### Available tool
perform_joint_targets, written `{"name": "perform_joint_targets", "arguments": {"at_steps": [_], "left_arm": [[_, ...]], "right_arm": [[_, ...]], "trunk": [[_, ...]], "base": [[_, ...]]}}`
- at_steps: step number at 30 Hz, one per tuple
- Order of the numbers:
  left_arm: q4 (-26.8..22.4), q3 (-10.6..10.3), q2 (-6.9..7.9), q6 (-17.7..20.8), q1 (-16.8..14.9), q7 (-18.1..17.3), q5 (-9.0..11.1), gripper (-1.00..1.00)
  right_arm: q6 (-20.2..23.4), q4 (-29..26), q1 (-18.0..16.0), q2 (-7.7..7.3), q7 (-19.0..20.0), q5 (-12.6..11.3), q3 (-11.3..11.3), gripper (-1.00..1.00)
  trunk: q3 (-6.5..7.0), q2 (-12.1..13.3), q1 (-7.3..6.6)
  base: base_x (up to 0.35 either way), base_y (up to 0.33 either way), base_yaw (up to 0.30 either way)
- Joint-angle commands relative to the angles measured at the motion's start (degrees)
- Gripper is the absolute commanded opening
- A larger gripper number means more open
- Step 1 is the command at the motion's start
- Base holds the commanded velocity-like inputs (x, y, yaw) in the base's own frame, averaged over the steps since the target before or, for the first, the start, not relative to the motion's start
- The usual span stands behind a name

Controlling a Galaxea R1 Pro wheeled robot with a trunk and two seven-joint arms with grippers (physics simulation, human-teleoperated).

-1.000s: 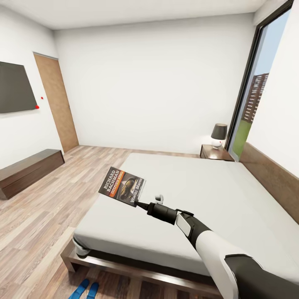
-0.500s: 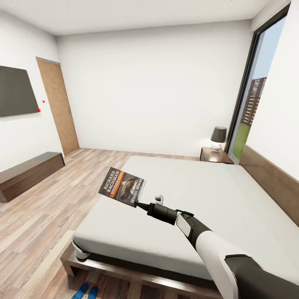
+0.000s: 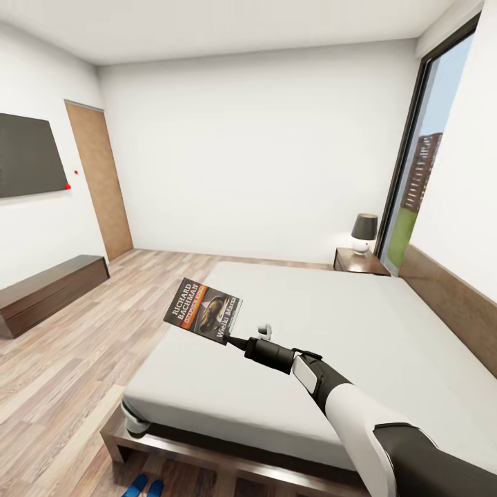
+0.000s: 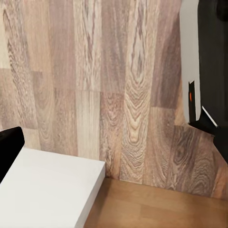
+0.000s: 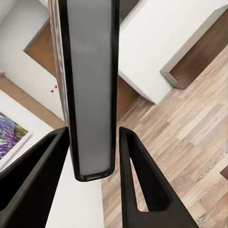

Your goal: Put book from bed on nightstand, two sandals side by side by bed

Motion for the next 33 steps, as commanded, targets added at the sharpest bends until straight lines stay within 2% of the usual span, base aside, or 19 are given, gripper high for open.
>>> {"name": "perform_joint_targets", "arguments": {"at_steps": [1,16,33], "left_arm": [[-0.1,-0.5,-0.10,0.0,0.1,0.2,0.6,1.00],[-0.1,-0.6,-2.64,0.0,0.1,0.0,0.6,1.00],[-0.1,-0.6,-3.00,0.0,0.1,-0.1,0.6,1.00]], "right_arm": [[0.6,0.0,0.0,0.01,0.1,-0.3,-0.1,-1.00],[0.6,0.0,0.0,0.01,0.1,-0.2,-0.1,-1.00],[0.6,-0.2,0.5,0.01,0.1,-0.2,-0.1,-1.00]], "trunk": [[0.00,0.0,0.02],[0.05,0.0,0.02],[0.73,0.0,0.02]], "base": [[0.000,0.000,0.005],[0.000,0.000,0.001],[0.000,0.000,0.000]]}}
